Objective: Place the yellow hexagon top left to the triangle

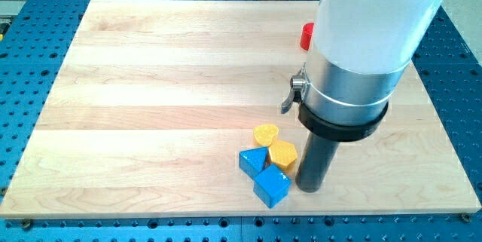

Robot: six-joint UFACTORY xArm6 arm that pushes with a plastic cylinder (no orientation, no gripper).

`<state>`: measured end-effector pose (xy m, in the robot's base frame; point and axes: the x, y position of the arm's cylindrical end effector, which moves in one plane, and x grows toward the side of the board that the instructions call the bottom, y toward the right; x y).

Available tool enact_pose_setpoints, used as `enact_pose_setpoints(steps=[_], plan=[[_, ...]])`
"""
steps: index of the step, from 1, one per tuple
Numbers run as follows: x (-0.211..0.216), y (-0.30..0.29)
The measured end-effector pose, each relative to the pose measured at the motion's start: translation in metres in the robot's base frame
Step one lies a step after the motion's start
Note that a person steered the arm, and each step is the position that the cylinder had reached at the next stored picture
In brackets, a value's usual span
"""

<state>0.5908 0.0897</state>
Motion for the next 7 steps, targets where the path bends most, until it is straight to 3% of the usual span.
enact_pose_setpoints(steps=[6,7], plan=[[-0.027,0.006],[0.025,0.006]])
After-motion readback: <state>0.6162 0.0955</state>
